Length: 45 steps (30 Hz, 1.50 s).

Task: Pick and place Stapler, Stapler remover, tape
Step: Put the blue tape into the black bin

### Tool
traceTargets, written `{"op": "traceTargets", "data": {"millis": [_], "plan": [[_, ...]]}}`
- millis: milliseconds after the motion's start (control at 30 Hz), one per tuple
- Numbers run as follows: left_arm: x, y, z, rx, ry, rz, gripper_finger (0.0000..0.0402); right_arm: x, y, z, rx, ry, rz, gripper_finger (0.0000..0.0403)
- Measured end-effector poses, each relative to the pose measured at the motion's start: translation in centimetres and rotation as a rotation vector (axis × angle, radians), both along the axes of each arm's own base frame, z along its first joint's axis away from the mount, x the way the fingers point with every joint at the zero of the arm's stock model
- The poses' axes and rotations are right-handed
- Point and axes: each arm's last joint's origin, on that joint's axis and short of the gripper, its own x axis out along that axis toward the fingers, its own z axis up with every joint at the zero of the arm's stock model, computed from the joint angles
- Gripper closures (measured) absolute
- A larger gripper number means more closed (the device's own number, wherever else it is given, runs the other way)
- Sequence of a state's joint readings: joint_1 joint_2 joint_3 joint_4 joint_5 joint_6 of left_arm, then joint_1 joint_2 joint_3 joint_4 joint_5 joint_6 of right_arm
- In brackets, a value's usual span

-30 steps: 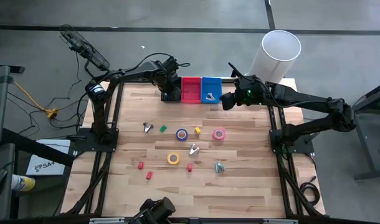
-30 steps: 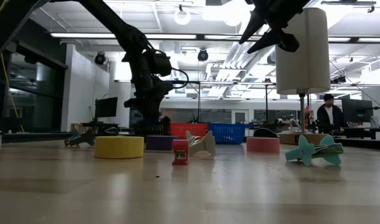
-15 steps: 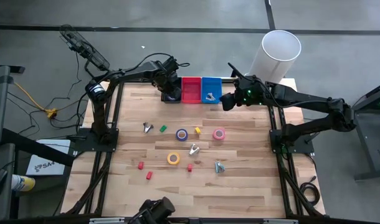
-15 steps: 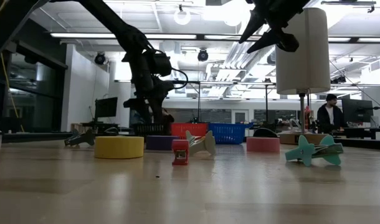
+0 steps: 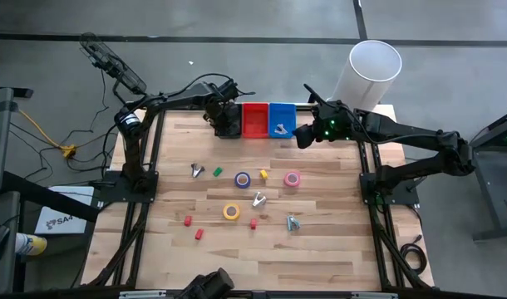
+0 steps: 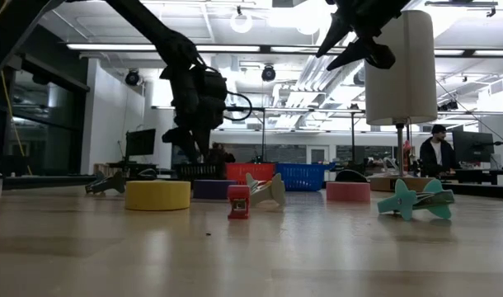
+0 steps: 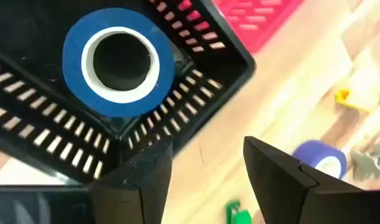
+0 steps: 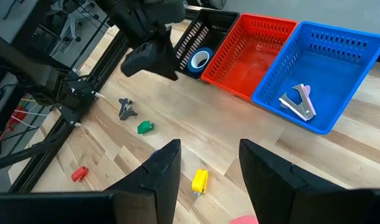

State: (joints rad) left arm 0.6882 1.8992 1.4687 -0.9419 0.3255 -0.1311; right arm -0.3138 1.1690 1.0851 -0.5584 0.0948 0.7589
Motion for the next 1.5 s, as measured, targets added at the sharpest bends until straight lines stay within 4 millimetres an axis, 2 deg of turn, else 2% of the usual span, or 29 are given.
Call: {"op": "traceTargets", "data": {"millis": [267, 433, 867, 1500], "plan": [[1.6, -0.7, 3.6, 0.095, 0.006, -0.033, 0.0208, -0.1, 0.0, -0.1, 0.000, 0.014, 0.006, 0.0249], [2.6, -2.1, 5.2, 0.110, 0.028, -0.066, 0.0208, -0.2, 0.2, -0.3, 0.024, 0.031, 0.030, 0.0249], [5.2, -7.9, 5.0, 0.135, 0.130, -0.087, 0.0208, -0.4, 0.6, -0.7, 0.027, 0.096, 0.071, 0.0249], [7.0, -14.2, 5.0, 0.228, 0.190, -0.137, 0.0208, -0.1, 2.9, -1.1, 0.016, 0.148, 0.135, 0.0249]]}}
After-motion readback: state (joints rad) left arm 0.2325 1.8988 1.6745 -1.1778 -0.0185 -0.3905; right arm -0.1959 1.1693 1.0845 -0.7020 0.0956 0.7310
